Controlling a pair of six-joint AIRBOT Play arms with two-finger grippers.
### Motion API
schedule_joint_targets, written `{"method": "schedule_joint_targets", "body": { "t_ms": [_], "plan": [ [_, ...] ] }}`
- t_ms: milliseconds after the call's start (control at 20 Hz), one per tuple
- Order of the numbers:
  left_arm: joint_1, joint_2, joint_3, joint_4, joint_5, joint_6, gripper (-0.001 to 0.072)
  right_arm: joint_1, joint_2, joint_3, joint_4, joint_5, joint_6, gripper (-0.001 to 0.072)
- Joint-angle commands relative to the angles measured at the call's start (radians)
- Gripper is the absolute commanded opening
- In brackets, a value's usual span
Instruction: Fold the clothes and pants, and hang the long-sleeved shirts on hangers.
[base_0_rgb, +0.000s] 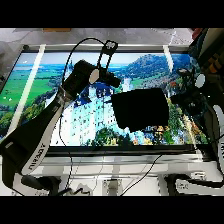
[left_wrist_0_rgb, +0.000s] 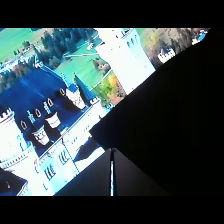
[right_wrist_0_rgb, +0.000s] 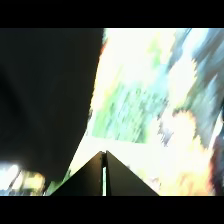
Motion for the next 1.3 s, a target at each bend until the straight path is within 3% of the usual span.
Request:
{"method": "schedule_joint_targets", "body": {
  "t_ms": [0,100,250,300,350,400,500,700,950,1050,1250],
  "plan": [
    [0.0,0.0,0.0,0.0,-0.001,0.0,0.0009,-0.069,-0.022,0.001,0.014,-0.158,0.025,0.0011],
    [0.0,0.0,0.0,0.0,0.0,0.0,0.0009,-0.175,-0.078,0.001,0.187,-0.07,-0.069,0.001],
    [0.0,0.0,0.0,0.0,0.0,0.0,0.0009,-0.34,-0.188,0.001,0.738,0.159,-0.372,0.0015],
    [0.0,0.0,0.0,0.0,0.001,0.0,0.0009,-0.367,-0.211,0.001,0.874,0.169,-0.382,0.0076],
    [0.0,0.0,0.0,0.0,0.003,0.001,0.0009,-0.381,-0.227,0.001,0.95,0.145,-0.38,0.0459],
    [0.0,0.0,0.0,0.001,0.004,0.0,0.0009,-0.378,-0.232,0.001,0.951,0.107,-0.373,0.0704],
    [0.0,0.0,0.0,0.003,0.003,0.0,0.0009,-0.343,-0.232,0.001,0.861,0.041,-0.374,0.0702],
    [0.001,-0.005,0.0,0.004,0.003,0.0,0.0009,-0.208,-0.232,0.001,0.595,0.085,-0.378,0.0691],
    [0.0,-0.025,0.0,0.003,0.003,0.0,0.0009,-0.109,-0.238,0.001,0.502,0.084,-0.366,0.0681],
    [0.0,-0.033,0.0,0.004,0.003,0.0,0.0009,-0.095,-0.253,0.001,0.418,0.046,-0.301,0.0682],
    [0.001,-0.04,-0.001,0.004,0.003,0.001,0.0009,-0.103,-0.26,0.002,0.406,-0.212,-0.065,0.0682]
  ]
}}
